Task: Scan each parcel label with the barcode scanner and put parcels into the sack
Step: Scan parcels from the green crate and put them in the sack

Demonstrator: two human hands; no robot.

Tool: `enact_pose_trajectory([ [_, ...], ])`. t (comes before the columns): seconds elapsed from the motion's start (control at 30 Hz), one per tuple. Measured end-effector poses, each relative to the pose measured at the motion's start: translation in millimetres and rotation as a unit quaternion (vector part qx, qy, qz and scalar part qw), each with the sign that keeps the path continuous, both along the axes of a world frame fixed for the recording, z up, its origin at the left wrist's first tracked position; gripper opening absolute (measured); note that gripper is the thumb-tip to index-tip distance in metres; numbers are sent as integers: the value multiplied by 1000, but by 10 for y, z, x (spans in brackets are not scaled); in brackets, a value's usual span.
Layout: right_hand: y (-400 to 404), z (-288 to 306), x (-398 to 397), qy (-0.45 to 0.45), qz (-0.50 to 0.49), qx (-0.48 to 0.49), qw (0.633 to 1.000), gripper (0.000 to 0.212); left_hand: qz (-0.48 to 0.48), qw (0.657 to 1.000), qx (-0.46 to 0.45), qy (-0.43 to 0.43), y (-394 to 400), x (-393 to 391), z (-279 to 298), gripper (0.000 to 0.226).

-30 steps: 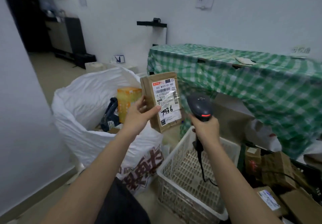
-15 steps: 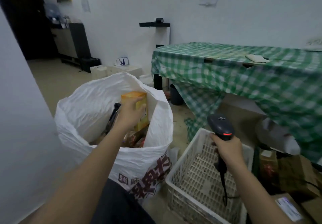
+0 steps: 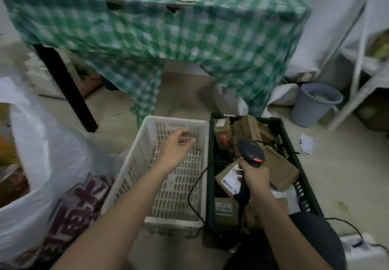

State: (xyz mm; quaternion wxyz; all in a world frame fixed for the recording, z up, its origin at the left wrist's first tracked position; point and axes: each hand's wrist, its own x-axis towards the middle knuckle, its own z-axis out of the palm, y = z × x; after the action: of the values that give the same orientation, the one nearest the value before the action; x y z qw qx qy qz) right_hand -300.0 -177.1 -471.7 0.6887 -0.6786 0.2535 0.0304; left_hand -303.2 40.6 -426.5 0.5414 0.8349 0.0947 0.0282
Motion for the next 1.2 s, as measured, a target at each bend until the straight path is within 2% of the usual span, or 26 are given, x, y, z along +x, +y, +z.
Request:
enact_pose_trajectory([
  [0.2,-434,-295,868,22,-86,34,995,10,-50,997,23,51,-729,1011,-566,35],
  [0.27,-531,-384,1152,15,-95,19,995,12,-82,994,18,66,-947,1329,-711,38],
  [0.4,-809,-554,1733,-22,-112,-41,993,30,-120,988,4,96,-1358,1897,-991,46],
  [0.47,-941,-578,1990,-28,-105,-74,991,29,-128,985,-1,113,-1541,2126,-1113,49],
  [0.57,-1068,-628,2294,-31,-81,-73,994,25,-128,983,-8,134,-1741,2345,-1261,53],
  [0.67,-1028,-716,2427,5,-17,-59,998,23,-129,979,-17,158,-1830,2423,-1390,54],
  [0.77,-987,-803,2410,29,7,-64,997,14,-131,973,-14,189,-1837,2382,-1417,54],
  [0.83,-978,-828,2323,27,13,-22,999,3,-117,973,-41,194,-1778,2320,-1376,52],
  [0.87,-967,-798,2243,24,21,8,999,6,-106,974,-65,192,-1729,2267,-1334,51],
  [0.97,-862,-626,1992,2,58,62,996,10,-72,979,-110,154,-1538,2051,-1184,55],
  [1.1,-525,-256,1697,-58,82,122,988,14,-5,989,-129,77,-1252,1730,-920,74],
  [1.2,-218,59,1390,-89,104,155,978,12,20,994,-108,27,-978,1431,-611,69],
])
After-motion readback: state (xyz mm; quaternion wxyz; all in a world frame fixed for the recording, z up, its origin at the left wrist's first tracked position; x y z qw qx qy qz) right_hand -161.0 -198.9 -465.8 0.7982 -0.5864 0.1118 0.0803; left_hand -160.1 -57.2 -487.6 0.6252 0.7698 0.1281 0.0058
